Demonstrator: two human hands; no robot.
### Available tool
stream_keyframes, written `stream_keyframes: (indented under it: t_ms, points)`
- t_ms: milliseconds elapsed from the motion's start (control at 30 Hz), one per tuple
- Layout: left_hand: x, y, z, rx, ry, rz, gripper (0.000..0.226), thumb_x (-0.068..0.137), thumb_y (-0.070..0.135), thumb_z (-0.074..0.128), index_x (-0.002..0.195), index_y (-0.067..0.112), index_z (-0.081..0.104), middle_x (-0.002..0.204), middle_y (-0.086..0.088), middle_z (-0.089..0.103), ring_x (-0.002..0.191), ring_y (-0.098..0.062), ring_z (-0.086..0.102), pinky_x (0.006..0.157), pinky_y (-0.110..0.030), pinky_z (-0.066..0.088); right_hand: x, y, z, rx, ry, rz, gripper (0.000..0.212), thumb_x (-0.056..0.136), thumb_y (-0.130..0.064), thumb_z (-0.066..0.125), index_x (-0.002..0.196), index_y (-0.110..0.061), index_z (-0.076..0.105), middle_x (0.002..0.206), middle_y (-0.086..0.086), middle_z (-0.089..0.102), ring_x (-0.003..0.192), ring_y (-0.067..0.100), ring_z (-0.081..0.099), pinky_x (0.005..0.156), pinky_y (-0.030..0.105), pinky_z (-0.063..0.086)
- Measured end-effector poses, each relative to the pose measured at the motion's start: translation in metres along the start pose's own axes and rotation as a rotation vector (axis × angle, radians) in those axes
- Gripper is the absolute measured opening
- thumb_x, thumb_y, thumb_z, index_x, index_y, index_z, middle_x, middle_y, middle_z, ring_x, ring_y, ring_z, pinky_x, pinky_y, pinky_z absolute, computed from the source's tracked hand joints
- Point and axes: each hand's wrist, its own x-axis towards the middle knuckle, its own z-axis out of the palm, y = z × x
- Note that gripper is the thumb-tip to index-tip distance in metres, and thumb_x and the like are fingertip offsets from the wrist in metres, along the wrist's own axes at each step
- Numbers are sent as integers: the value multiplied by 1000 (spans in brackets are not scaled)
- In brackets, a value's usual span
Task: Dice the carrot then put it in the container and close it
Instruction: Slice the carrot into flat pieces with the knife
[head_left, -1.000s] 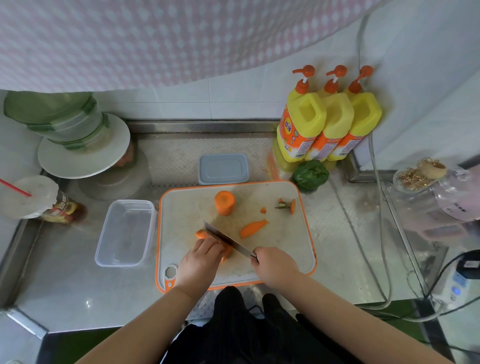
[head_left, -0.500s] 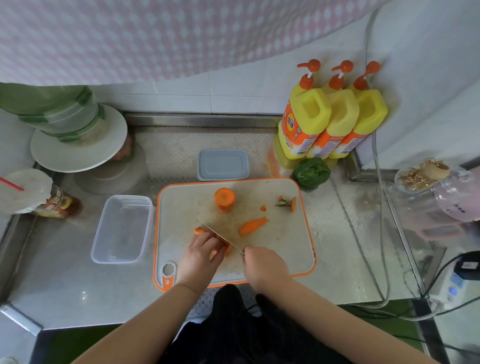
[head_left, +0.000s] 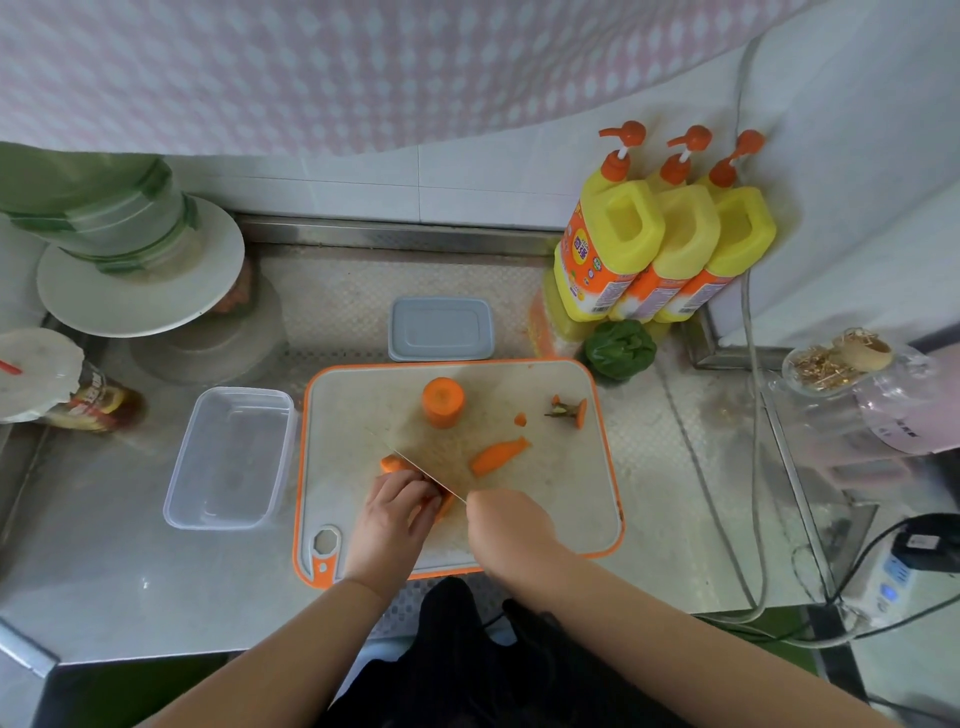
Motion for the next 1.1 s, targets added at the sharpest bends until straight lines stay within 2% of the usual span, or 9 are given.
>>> stream_keyframes:
  t_ms: [367,567,733,867,1000,1100]
  points:
    - [1,-1,0,34,39,39,27,92,31,54,89,11,73,96,2,64,92,-13,50,86,-21,42,22,-4,5,59,-19,8,27,94,4,42,113,-2,60,116,16,61,109,33,58,84,35,46]
    - [0,-1,-1,40,31,57,24,91,29,55,91,13,73,97,4,63,92,-14,51,86,-21,43,25,-2,21,99,-38,40,24,95,-2,45,113,-5,61,114,14,63,109,32,60,87,37,48]
    - [1,3,-5,57,24,59,27,91,31,54,90,14,74,96,4,65,92,-13,52,87,-13,39,26,4,22,151,-23,31,21,94,-6,48,112,-7,60,112,13,63,107,32,60,84,34,47]
    - [1,3,-8,73,9,77,26,91,30,54,90,14,74,95,6,66,92,-12,54,90,-7,37,27,14,21,182,-2,16,20,97,-17,50,113,-8,59,112,11,63,106,29,60,84,34,46]
    - [2,4,-8,98,29,96,26,91,29,54,88,13,74,93,5,66,91,-12,55,84,-15,43,22,16,24,191,8,2,23,98,-21,46,111,-7,60,110,12,64,105,30,60,83,34,46]
    - [2,4,-8,127,47,132,26,90,29,54,86,11,73,92,2,66,91,-13,53,83,-17,42,17,21,25,249,43,-5,23,98,-21,43,111,-6,56,103,10,62,97,27,60,75,31,42]
